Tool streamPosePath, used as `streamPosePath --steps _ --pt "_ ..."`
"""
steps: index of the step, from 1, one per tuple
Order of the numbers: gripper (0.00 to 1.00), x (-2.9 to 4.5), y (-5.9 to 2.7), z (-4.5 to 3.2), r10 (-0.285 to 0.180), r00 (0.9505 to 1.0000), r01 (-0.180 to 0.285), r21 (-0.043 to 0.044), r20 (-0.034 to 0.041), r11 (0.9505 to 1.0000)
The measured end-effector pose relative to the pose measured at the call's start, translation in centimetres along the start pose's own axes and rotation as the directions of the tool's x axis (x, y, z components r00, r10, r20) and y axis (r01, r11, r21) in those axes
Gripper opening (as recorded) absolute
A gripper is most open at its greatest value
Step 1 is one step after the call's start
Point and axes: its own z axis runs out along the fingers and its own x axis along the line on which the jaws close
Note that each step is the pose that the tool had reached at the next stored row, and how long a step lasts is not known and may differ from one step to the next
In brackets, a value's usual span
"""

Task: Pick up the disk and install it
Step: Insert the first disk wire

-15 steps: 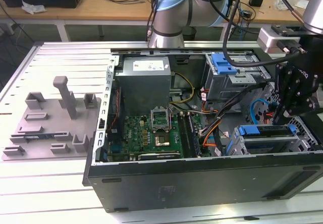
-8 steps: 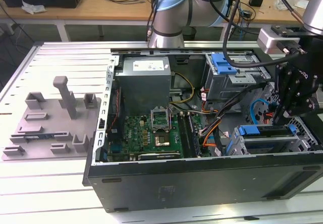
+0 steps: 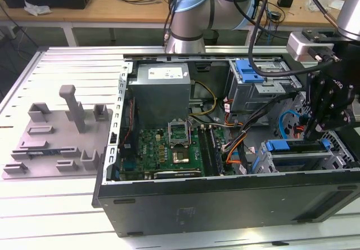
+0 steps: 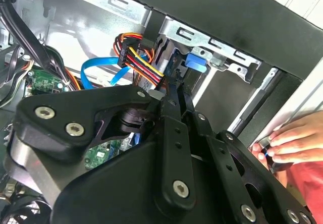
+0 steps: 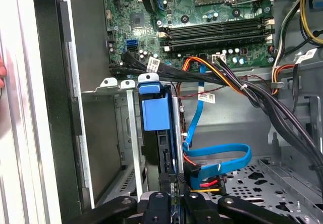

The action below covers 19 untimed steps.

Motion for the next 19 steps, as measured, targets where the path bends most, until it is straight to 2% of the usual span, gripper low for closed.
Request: streamPosePath --steps 19 --pt "0.16 -0.05 -0.03 0.46 0.000 1.0000 0.000 0.0000 0.0000 1.0000"
